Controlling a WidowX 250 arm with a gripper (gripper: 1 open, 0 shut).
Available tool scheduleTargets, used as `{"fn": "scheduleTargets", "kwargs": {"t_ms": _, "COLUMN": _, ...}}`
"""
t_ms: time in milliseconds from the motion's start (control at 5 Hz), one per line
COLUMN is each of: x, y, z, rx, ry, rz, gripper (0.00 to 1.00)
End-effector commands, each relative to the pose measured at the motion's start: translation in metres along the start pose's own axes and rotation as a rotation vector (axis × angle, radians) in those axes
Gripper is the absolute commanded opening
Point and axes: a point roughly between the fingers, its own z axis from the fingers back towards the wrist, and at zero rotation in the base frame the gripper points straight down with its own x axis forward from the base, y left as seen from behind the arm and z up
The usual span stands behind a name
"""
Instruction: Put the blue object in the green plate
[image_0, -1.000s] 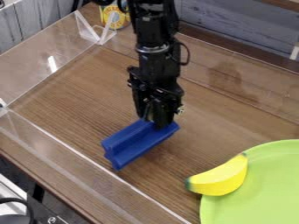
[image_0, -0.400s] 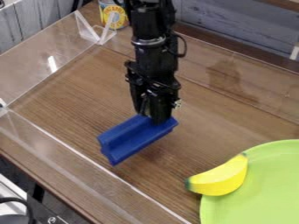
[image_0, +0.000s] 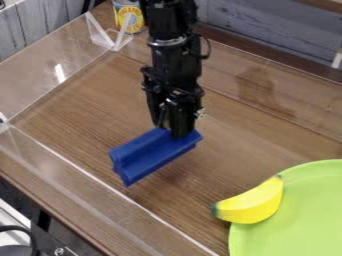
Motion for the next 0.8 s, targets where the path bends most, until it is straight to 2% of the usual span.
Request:
{"fn": "scheduleTargets", "kwargs": {"t_ms": 0, "x": 0.0060, "y": 0.0024, "z": 0.0224, "rx": 0.018, "ry": -0.074, "rz": 0.000, "gripper": 0.00}}
{"fn": "scheduleTargets", "kwargs": {"t_ms": 600, "x": 0.0042, "y": 0.0042, "z": 0.0259, "rx": -0.005, "ry": -0.101, "rz": 0.015, "gripper": 0.00}}
